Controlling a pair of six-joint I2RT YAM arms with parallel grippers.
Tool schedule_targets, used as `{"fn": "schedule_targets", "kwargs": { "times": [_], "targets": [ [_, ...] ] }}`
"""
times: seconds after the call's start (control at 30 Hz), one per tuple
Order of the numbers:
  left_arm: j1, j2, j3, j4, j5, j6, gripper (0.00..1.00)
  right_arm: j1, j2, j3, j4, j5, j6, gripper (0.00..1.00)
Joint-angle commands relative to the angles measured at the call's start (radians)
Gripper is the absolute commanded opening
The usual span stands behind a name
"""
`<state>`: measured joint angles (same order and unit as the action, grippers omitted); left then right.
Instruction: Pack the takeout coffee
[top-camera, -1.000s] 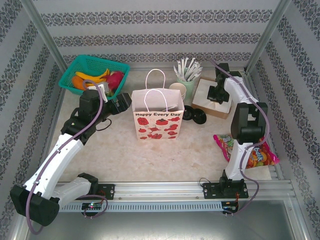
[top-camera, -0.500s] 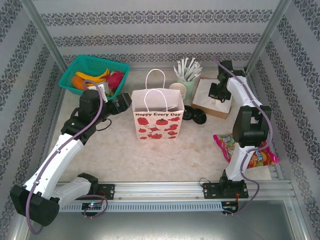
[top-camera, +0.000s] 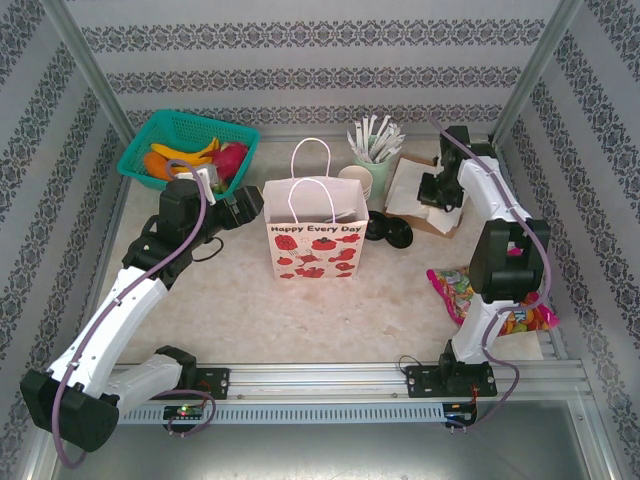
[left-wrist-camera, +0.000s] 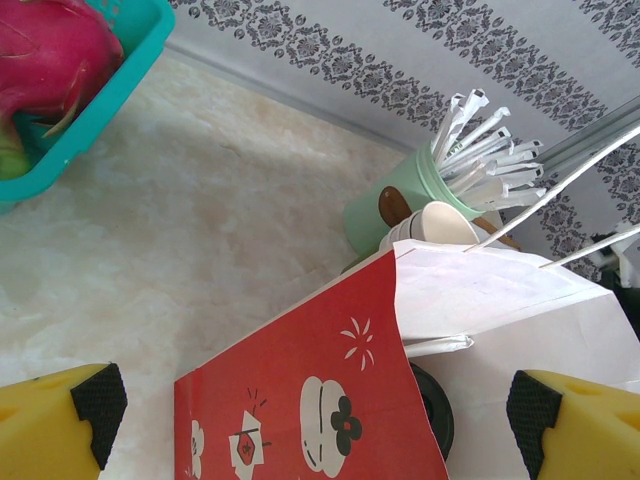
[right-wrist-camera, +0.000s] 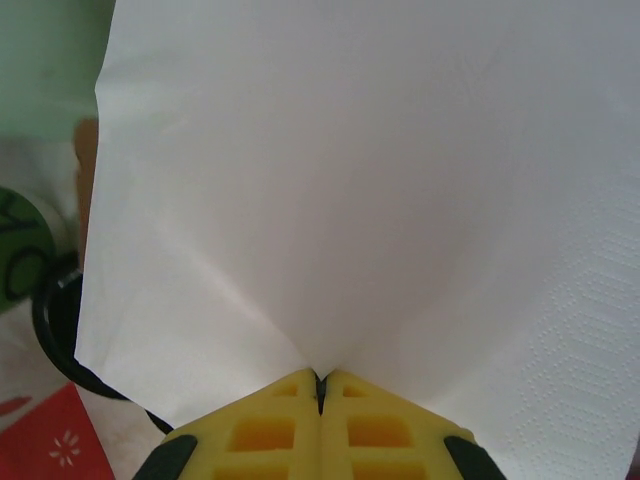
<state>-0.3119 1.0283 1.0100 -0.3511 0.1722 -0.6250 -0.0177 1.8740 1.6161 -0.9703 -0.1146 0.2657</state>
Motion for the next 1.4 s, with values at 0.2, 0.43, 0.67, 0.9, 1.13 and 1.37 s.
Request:
{"fn": "schedule_targets", "kwargs": {
  "times": [0.2, 0.43, 0.67, 0.9, 1.13, 1.37],
  "targets": [
    [0.008, 0.015, -0.010, 0.041, 0.004, 0.016, 1.00, -0.011, 0.032, -0.053, 0.021, 0.010, -0.038, 0.11],
    [0.008, 0.010, -0.011, 0.036, -0.007, 0.021, 1.00, -0.001, -0.044, -0.101, 0.146, 0.017, -0.170, 0.48],
    [0.008, 0.011, -0.006, 0.035, -0.010, 0.028, 1.00, 0.030, -0.227, -0.315, 0.351, 0.043, -0.516, 0.94],
    [0.009, 0.008, -0.008, 0.041, -0.014, 0.040, 1.00, 0.076, -0.321, -0.500, 0.405, 0.116, -0.898, 0.97],
    [0.009, 0.002, -0.015, 0.041, -0.015, 0.037, 1.00, 0.133, -0.302, -0.623, 0.611, 0.336, -1.125, 0.93],
    [0.008, -0.005, -0.015, 0.040, -0.019, 0.038, 1.00, 0.162, -0.294, -0.716, 0.848, 0.380, -1.277, 0.90]
  ]
}}
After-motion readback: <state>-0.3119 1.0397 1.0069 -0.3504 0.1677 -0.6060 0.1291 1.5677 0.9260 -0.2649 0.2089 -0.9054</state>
